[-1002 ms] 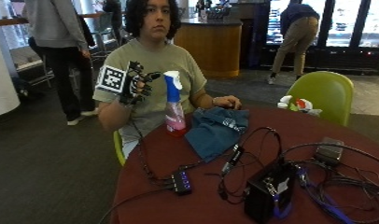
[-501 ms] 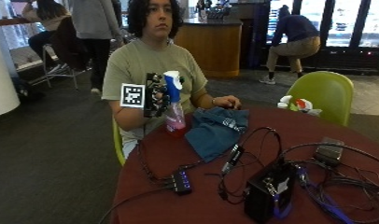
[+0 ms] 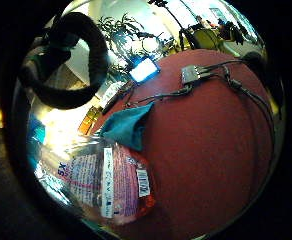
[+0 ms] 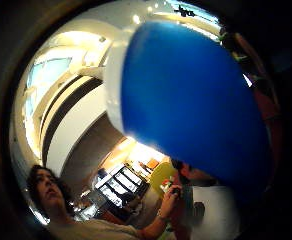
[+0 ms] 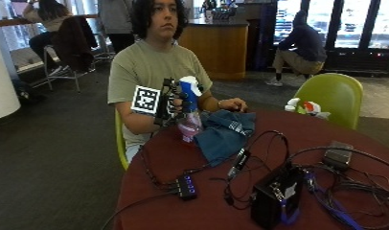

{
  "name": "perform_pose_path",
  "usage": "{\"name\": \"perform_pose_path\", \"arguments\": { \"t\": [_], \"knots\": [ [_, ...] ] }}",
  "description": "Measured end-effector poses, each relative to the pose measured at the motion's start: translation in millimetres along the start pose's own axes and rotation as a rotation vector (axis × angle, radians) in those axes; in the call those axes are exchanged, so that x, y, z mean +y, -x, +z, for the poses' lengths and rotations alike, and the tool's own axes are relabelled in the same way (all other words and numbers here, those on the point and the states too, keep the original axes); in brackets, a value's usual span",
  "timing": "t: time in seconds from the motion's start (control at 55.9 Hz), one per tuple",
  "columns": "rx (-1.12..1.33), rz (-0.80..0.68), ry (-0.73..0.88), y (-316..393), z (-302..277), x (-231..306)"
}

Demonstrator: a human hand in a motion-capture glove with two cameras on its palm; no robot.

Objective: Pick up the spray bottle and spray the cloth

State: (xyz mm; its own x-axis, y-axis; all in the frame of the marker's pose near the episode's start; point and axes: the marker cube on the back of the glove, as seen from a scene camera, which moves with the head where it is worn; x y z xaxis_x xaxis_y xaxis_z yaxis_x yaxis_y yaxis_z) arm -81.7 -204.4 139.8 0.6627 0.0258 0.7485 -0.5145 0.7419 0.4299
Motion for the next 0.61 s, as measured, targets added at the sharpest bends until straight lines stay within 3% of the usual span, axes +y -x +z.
{"name": "perform_pose_path", "arguments": {
  "t": [0.179,0.304,0.393,0.608],
  "knots": [
    [0.010,-0.032,0.008,-9.3,15.9,-20.0],
    [-0.089,0.072,0.026,-8.9,17.1,-32.7],
    [-0.214,0.197,0.129,-0.8,1.6,-24.6],
    [-0.294,0.167,-0.083,22.8,-67.5,-28.2]
  ]
}}
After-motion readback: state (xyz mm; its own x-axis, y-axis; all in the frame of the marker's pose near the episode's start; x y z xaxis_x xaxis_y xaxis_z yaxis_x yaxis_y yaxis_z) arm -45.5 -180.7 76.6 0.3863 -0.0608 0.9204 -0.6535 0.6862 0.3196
